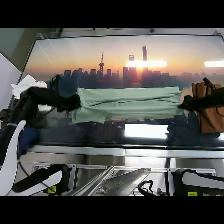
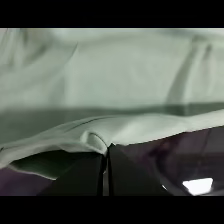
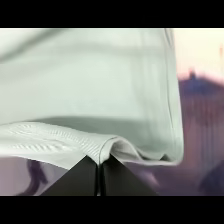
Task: Fold the shirts.
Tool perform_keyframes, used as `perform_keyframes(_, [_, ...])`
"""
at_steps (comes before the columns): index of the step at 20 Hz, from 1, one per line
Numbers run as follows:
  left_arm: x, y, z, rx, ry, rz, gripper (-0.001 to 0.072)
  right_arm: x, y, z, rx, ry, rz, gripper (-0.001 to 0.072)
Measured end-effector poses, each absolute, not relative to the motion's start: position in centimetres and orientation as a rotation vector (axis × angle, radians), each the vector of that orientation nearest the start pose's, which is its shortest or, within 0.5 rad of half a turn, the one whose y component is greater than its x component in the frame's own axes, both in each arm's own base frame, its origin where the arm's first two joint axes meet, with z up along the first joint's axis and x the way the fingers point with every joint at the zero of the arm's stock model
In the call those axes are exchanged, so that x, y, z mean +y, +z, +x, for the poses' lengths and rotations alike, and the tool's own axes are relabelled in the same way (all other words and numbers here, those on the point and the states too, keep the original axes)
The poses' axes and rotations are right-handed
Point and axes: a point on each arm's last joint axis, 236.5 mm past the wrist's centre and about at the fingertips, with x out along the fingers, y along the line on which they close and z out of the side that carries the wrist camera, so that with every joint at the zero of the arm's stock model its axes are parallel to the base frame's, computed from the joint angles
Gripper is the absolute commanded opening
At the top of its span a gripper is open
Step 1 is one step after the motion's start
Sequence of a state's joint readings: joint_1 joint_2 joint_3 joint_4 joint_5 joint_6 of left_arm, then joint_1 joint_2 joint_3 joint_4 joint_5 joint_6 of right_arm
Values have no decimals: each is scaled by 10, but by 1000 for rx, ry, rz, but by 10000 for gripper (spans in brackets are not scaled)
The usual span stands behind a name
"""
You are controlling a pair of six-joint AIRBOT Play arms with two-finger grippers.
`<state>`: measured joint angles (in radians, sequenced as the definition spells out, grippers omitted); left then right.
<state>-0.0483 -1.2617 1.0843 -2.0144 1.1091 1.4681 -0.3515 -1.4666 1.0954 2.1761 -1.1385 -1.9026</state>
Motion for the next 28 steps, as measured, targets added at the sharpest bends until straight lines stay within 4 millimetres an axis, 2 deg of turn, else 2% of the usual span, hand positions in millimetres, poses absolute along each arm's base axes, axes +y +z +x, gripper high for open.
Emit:
perform_keyframes(2, [-113, 14, 410, 1262, -200, -470, 13, -14, -38, 421, 1221, 174, 568, 20])
perform_keyframes(5, [-117, 3, 454, 1242, -200, -463, 14, -18, -34, 455, 1153, 149, 557, 20])
perform_keyframes(8, [-120, -20, 483, 1253, -196, -459, 13, -23, -35, 482, 1095, 124, 520, 20])
perform_keyframes(10, [-122, -37, 496, 1269, -190, -446, 13, -31, -41, 493, 1083, 91, 470, 20])
perform_keyframes(14, [-118, -60, 513, 1288, -145, -407, 13, -52, -53, 501, 1091, 18, 370, 19])
perform_keyframes(18, [-113, -69, 519, 1289, -108, -369, 14, -65, -65, 503, 1103, -17, 312, 20])
perform_keyframes(22, [-118, -70, 527, 1257, -104, -342, 14, -63, -76, 509, 1102, -20, 289, 29])
perform_keyframes(23, [-121, -70, 529, 1246, -108, -334, 14, -60, -77, 511, 1097, -16, 289, 102])
perform_keyframes(24, [-124, -70, 531, 1236, -114, -327, 14, -56, -76, 514, 1085, -7, 293, 259])
perform_keyframes(25, [-129, -68, 533, 1224, -121, -323, 18, -52, -75, 516, 1079, 1, 297, 321])
perform_keyframes(26, [-133, -67, 534, 1216, -128, -319, 156, -49, -75, 517, 1078, 8, 306, 339])
perform_keyframes(27, [-137, -65, 535, 1210, -134, -315, 406, -46, -75, 517, 1081, 15, 315, 509])
perform_keyframes(28, [-142, -62, 536, 1201, -144, -313, 601, -46, -74, 515, 1090, 21, 324, 582])
